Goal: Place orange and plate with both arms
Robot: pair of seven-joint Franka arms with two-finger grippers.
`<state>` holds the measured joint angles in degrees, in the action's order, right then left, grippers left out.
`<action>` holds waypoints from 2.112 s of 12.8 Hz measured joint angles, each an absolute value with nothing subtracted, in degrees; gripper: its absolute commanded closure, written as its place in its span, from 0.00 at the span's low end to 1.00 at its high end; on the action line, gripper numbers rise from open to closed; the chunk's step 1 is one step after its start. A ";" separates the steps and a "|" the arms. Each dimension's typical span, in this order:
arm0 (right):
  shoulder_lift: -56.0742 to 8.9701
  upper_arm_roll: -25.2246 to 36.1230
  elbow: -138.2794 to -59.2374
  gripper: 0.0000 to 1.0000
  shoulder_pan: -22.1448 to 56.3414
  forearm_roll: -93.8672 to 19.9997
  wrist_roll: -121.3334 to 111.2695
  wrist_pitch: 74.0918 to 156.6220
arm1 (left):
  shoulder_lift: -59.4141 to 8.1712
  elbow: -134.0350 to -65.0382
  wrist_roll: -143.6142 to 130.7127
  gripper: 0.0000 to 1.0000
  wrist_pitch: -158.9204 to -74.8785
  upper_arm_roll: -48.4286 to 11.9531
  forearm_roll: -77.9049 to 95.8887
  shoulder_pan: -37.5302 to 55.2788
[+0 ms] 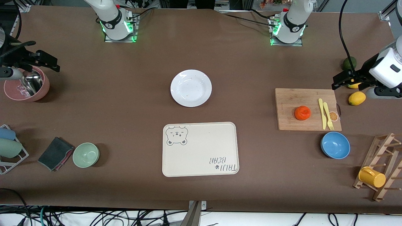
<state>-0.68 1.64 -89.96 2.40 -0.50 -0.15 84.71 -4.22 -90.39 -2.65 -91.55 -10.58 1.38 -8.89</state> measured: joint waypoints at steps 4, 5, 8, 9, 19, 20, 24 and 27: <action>-0.70 1.64 -89.96 0.00 2.40 -0.50 -0.15 84.71 | -5.21 -88.84 -2.70 0.00 -96.07 -9.85 0.14 -9.05; -0.71 1.66 -89.96 0.00 2.39 -0.50 -0.15 84.71 | -6.67 -87.05 -2.70 0.00 -97.42 -9.11 -0.25 -9.49; -0.73 1.66 -89.96 0.00 2.38 -0.50 -0.15 84.72 | -11.64 -83.95 -2.58 0.00 -96.25 -8.15 -0.91 -11.08; -0.75 1.68 -89.94 0.00 2.37 -0.50 -0.15 84.73 | -14.72 -83.99 -2.90 0.00 -95.97 -8.08 -1.19 -11.55; -0.83 1.69 -89.92 0.00 2.37 -0.50 -0.15 84.74 | -26.39 -87.25 -8.69 0.00 -91.61 -9.27 -0.86 -10.61; -0.83 1.69 -89.92 0.00 2.37 -0.50 -0.15 84.74 | -26.96 -89.27 -8.66 0.00 -93.51 -9.64 -0.86 -10.48; -0.84 1.69 -89.92 0.00 2.37 -0.50 -0.15 84.74 | -24.30 -102.44 -8.66 0.00 -112.16 -11.52 -2.35 -10.31; -0.84 1.69 -89.92 0.00 2.37 -0.50 -0.15 84.74 | -19.20 -115.58 -8.61 0.00 -127.69 -11.44 -3.12 -10.48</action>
